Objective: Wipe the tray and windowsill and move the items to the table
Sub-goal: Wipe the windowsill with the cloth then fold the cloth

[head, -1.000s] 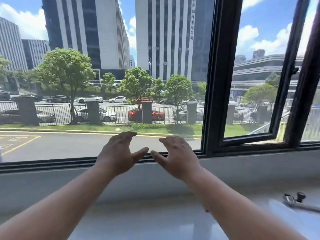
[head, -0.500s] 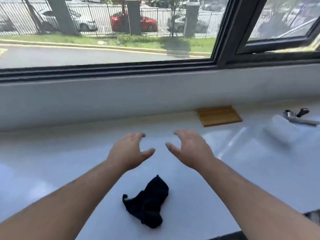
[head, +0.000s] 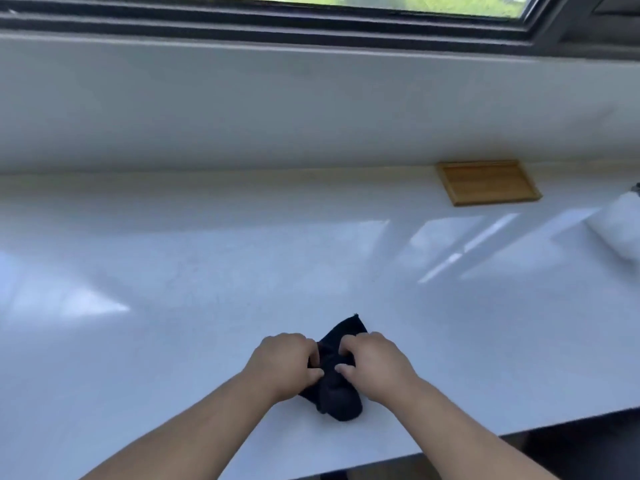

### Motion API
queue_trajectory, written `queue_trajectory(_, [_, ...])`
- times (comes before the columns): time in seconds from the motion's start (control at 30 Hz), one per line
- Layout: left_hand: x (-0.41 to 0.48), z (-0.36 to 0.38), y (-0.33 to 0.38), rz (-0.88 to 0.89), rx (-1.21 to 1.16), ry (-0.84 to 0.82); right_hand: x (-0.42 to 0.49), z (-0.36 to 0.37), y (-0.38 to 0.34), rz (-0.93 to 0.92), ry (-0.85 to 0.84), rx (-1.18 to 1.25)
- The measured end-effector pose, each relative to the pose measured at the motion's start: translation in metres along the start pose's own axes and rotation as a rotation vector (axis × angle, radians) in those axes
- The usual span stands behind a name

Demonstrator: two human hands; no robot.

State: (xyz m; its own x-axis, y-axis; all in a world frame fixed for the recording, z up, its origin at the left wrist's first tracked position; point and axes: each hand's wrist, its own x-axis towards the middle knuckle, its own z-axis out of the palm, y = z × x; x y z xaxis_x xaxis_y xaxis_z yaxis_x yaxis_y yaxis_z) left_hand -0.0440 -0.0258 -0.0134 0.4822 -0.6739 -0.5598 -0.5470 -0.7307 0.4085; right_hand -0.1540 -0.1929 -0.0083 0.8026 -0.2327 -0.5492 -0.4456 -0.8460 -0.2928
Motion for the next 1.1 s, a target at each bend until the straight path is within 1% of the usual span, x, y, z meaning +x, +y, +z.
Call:
queue_trajectory(0.07, [-0.001,-0.005,-0.002,0.002,-0.087,0.042,-0.004,-0.006,-0.006,0.005,0.038,0.019])
queue_trajectory(0.17, [-0.004,-0.032,0.003,0.003,-0.338,0.186,-0.011,-0.025,-0.007,0.015,0.126,0.127])
queue_trajectory(0.27, [-0.011,-0.077,0.020,0.021,-0.655,0.288,-0.020,-0.048,0.000,0.050,0.201,0.315])
queue_trajectory(0.33, [-0.016,-0.111,0.038,0.043,-0.832,0.346,-0.023,-0.061,0.005,0.110,0.228,0.436])
queue_trajectory(0.43, [-0.022,-0.157,0.065,0.073,-1.002,0.389,-0.019,-0.078,0.011,0.201,0.218,0.643])
queue_trajectory(0.57, [-0.032,-0.205,0.102,0.079,-1.031,0.429,-0.004,-0.103,0.012,0.174,0.135,0.883])
queue_trajectory(0.67, [-0.044,-0.236,0.130,0.150,-1.209,0.416,0.012,-0.129,0.013,0.124,0.042,1.082])
queue_trajectory(0.73, [-0.050,-0.255,0.147,0.192,-1.300,0.437,0.021,-0.146,0.014,0.099,-0.051,1.242])
queue_trajectory(0.83, [-0.052,-0.275,0.160,0.202,-1.360,0.497,0.027,-0.168,0.014,-0.025,-0.205,1.434])
queue_trajectory(0.87, [-0.052,-0.280,0.161,0.191,-1.376,0.514,0.029,-0.173,0.014,-0.048,-0.235,1.498])
queue_trajectory(0.97, [-0.051,-0.283,0.151,0.124,-1.410,0.578,0.037,-0.184,0.019,-0.013,-0.315,1.662])
queue_trajectory(1.03, [-0.050,-0.278,0.136,0.029,-1.394,0.641,0.043,-0.188,0.024,-0.028,-0.381,1.696])
queue_trajectory(1.1, [-0.046,-0.266,0.114,-0.115,-1.340,0.698,0.050,-0.192,0.035,-0.048,-0.366,1.685])
